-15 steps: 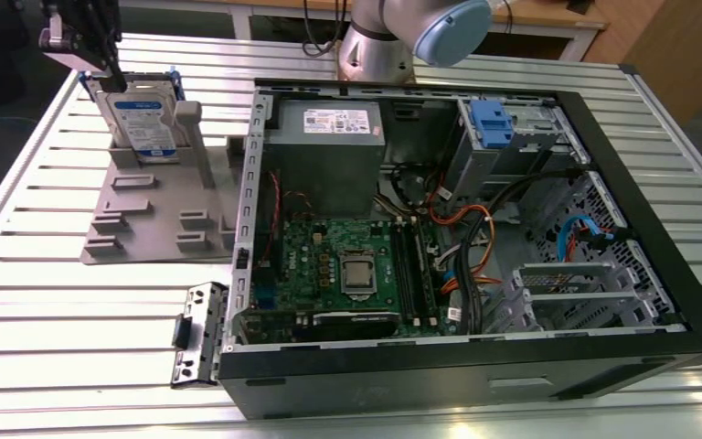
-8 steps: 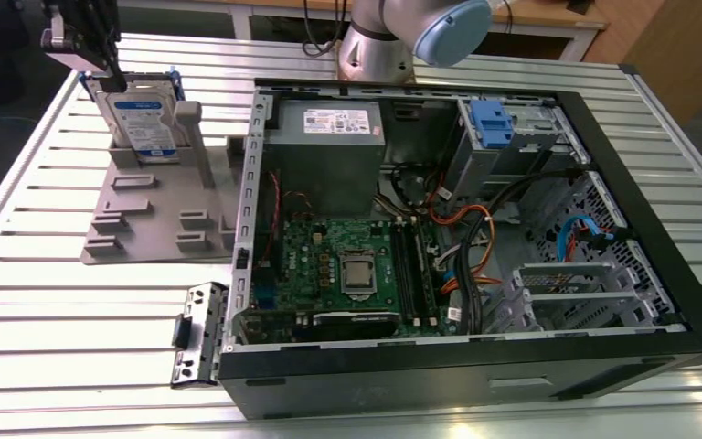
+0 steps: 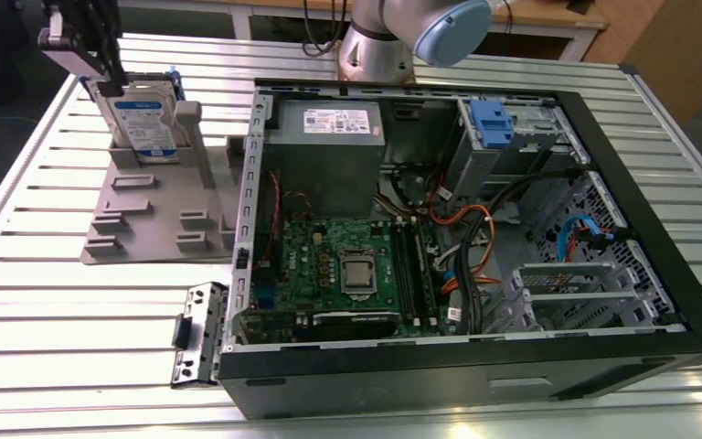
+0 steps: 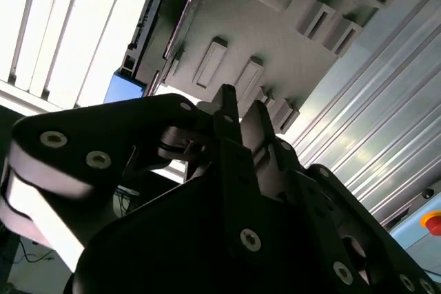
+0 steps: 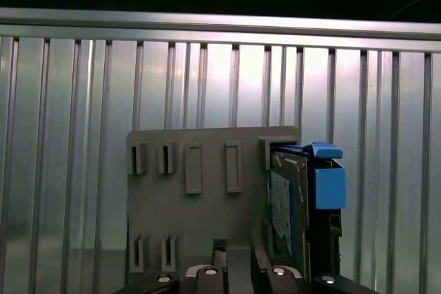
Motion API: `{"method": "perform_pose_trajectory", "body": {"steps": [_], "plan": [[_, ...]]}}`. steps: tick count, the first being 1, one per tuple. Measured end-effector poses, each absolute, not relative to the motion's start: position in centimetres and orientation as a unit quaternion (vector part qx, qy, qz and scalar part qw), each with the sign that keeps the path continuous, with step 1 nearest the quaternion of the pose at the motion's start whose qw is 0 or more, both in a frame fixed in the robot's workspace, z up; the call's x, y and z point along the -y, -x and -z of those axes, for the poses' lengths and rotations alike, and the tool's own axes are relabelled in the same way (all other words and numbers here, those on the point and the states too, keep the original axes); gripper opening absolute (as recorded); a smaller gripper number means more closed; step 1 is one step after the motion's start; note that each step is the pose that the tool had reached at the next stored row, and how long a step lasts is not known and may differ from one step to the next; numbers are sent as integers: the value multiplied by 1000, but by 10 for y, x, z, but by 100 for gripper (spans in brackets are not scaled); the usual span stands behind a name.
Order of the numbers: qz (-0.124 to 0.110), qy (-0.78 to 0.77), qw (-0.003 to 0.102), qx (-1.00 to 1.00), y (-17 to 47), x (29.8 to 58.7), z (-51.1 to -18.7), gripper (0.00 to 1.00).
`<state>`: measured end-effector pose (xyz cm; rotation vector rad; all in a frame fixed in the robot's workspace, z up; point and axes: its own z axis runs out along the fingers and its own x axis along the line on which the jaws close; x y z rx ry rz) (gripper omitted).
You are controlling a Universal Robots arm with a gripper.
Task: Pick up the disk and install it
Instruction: 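Pick up the disk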
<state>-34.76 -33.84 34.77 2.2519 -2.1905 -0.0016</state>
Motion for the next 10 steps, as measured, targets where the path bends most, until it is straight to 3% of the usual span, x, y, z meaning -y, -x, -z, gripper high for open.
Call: {"method": "perform_pose_trajectory", "body": {"steps": [3,6,10], "plan": [[1,-717,0,697,348,338,-348,35],[1,-717,0,697,348,338,-348,47],[1,-718,0,696,348,338,-348,47]]}}
